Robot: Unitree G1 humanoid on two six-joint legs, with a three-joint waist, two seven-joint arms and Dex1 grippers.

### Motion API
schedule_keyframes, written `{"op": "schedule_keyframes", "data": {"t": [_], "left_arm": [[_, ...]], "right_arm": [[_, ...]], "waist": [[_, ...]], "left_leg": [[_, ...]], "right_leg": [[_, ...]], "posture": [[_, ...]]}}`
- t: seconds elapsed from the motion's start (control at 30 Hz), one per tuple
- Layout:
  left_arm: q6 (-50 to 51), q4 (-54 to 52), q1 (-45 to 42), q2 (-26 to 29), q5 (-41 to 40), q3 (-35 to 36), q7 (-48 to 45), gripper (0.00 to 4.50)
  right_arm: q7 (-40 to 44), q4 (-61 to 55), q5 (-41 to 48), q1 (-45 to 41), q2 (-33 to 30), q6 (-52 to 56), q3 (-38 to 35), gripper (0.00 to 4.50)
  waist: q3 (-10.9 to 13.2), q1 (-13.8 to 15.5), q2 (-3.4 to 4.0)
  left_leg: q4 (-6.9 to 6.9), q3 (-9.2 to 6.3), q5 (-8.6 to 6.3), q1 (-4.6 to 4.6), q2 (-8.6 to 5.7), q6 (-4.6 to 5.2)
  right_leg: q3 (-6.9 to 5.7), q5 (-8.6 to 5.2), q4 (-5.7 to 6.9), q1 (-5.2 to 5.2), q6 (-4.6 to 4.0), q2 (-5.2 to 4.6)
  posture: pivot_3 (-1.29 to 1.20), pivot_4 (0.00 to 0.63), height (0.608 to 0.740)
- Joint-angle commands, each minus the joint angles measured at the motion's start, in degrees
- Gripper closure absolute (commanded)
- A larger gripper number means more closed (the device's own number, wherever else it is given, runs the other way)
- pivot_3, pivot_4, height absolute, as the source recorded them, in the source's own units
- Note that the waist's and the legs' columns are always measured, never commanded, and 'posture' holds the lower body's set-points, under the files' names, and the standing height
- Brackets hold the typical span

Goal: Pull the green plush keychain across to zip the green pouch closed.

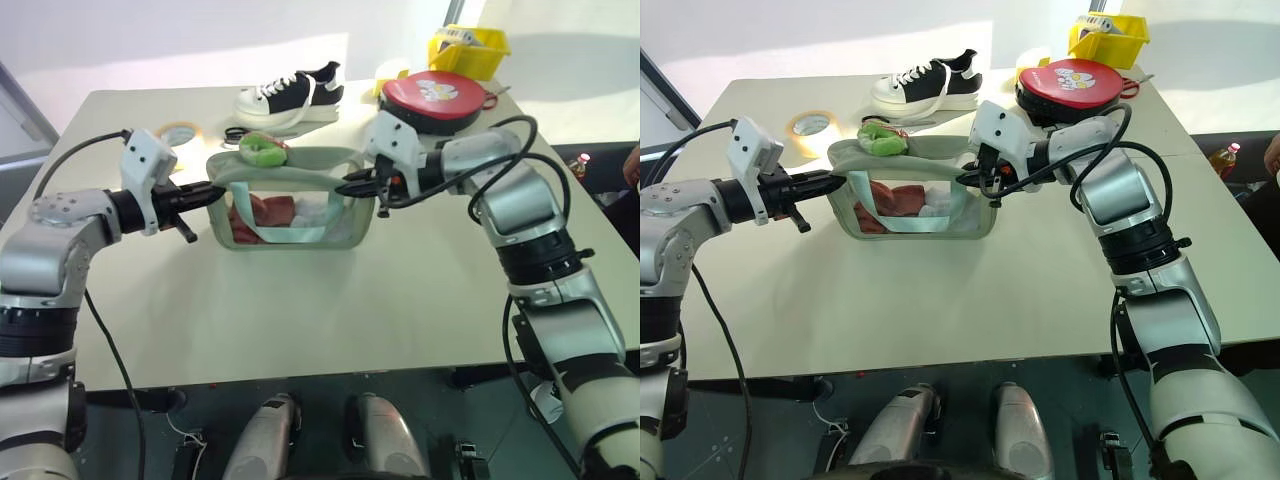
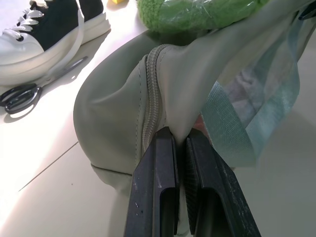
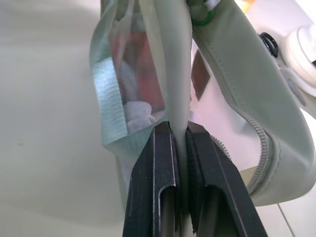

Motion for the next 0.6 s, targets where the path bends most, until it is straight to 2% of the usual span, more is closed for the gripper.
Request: {"op": "schedule_keyframes", "data": {"t": [0.03,0.07,0.2,0.3,0.43,0.6], "left_arm": [[-1.65,0.43,-1.06,-0.24,1.53,0.14,0.96,4.50],[-1.74,0.48,-1.15,-0.50,1.66,-0.07,1.01,4.50],[-1.70,-0.66,-0.43,-0.61,1.58,-0.23,0.46,4.50],[-1.37,-1.47,0.13,-0.27,1.18,0.38,0.38,4.50],[-1.34,-1.86,0.48,0.02,1.17,0.60,0.16,4.50],[-1.49,-2.19,-0.12,-0.46,1.51,-0.33,0.08,4.50]], "right_arm": [[2.75,-5.93,4.90,-1.50,-1.21,5.63,-2.32,3.67],[3.00,-6.48,5.66,-1.68,-1.43,6.93,-2.57,3.33],[1.95,-3.86,2.61,-2.67,-3.23,1.78,-1.62,1.30],[0.02,0.90,1.59,-6.51,-2.26,-1.80,-2.57,1.30],[-1.10,4.58,3.89,-11.77,2.06,-2.18,-4.05,1.30],[-4.83,8.50,3.00,-12.94,11.73,-5.78,-1.52,1.30]], "waist": [[0.00,0.02,0.00],[0.00,0.02,0.00],[0.00,0.01,0.00],[0.00,-0.01,0.00],[0.00,-0.18,0.01],[-0.01,-0.16,-0.02]], "left_leg": [[0.00,0.00,0.00,-0.01,0.00,0.00],[0.00,0.00,-0.01,-0.01,0.00,0.01],[0.01,0.01,-0.02,-0.01,0.00,0.02],[0.02,0.03,-0.02,0.00,0.00,0.01],[-0.03,0.05,-0.02,0.00,0.01,0.02],[-0.04,0.05,-0.03,0.02,0.02,0.03]], "right_leg": [[0.00,0.00,0.00,-0.01,0.00,0.00],[0.00,0.00,0.00,-0.01,0.00,0.00],[0.00,0.00,-0.01,0.01,0.01,-0.03],[0.00,0.00,-0.02,0.01,0.00,-0.03],[0.03,0.00,0.00,-0.03,0.00,-0.01],[0.03,0.01,0.00,-0.01,0.00,0.01]], "posture": [[0.00,0.150,0.740],[0.00,0.150,0.740],[0.00,0.150,0.740],[0.00,0.150,0.740],[0.00,0.150,0.740],[0.00,0.150,0.740]]}}
